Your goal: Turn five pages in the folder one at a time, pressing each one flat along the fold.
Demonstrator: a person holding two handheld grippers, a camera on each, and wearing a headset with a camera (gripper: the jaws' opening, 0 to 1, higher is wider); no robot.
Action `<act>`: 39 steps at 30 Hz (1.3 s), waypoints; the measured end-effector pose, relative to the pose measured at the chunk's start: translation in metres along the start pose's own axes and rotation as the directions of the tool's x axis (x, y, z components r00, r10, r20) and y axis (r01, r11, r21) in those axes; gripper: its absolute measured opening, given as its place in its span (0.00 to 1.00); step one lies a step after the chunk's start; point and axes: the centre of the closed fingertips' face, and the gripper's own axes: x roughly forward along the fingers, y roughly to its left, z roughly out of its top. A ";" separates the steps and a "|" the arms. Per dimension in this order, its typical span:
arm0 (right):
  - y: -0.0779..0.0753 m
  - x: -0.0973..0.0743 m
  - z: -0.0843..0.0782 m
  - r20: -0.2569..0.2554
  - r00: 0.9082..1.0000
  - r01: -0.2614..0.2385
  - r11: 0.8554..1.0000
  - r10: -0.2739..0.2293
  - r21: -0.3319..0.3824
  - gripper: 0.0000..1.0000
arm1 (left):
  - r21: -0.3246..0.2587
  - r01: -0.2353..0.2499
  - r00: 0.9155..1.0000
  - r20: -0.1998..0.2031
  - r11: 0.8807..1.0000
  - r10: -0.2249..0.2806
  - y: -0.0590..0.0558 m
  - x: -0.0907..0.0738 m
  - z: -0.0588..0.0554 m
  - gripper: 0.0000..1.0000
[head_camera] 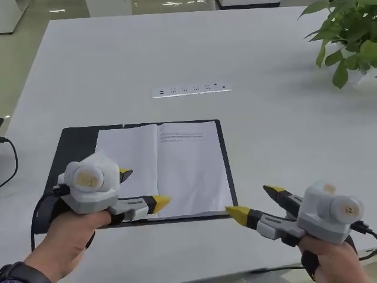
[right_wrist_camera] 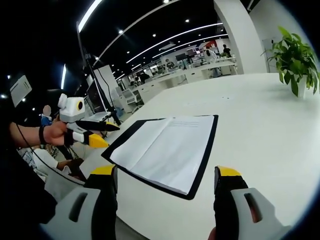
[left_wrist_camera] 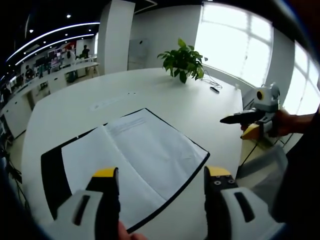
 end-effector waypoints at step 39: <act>-0.013 -0.003 0.003 0.001 1.000 -0.011 1.000 0.011 0.029 0.79 | 0.168 0.123 0.985 -0.137 0.978 -0.101 -0.056 0.118 0.018 0.72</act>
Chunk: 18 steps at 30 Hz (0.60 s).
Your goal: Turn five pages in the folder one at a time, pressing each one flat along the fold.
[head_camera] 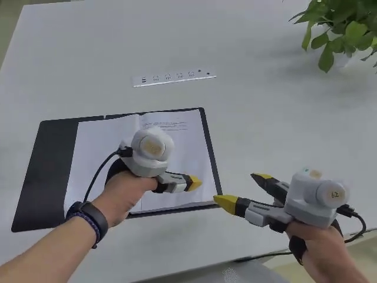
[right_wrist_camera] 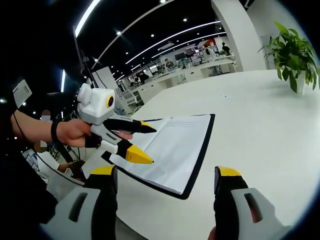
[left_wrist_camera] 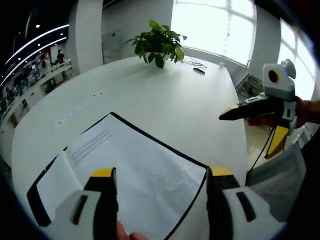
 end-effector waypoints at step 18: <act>-0.004 -0.001 0.002 0.006 1.000 -0.025 0.999 0.025 0.020 0.79 | -0.010 0.004 0.998 -0.068 1.000 -0.005 -0.016 0.042 -0.017 0.72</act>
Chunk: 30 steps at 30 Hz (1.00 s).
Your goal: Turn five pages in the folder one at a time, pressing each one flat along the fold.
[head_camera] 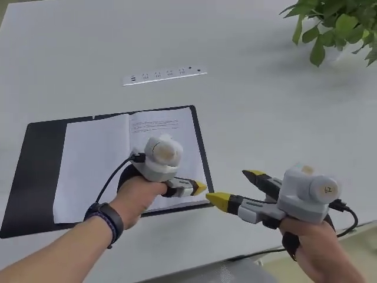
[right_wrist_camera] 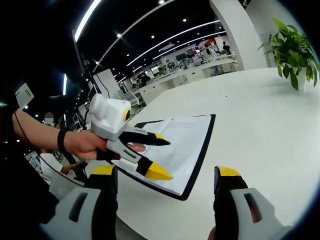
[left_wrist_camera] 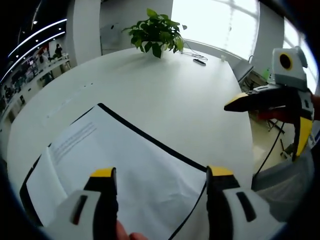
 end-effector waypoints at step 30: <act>-0.006 0.007 -0.002 -0.031 0.999 -0.023 1.000 0.024 0.019 0.74 | 0.149 0.029 0.997 -0.068 0.988 -0.019 -0.003 0.020 -0.023 0.65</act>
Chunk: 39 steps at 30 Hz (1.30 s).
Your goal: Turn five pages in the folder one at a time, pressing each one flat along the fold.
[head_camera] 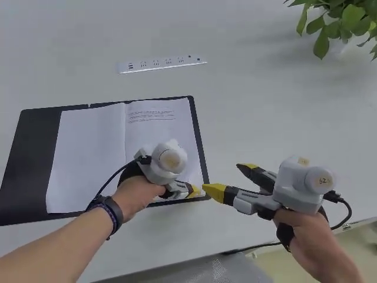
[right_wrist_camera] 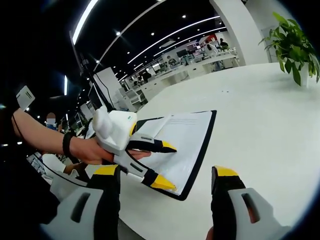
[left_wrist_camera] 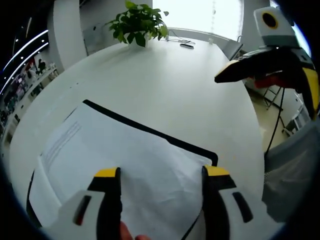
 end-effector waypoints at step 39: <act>-0.023 0.083 -0.007 -0.022 0.998 -0.054 0.983 0.059 0.175 0.45 | -0.059 -0.001 0.999 0.051 0.998 0.004 0.009 -0.003 0.000 0.54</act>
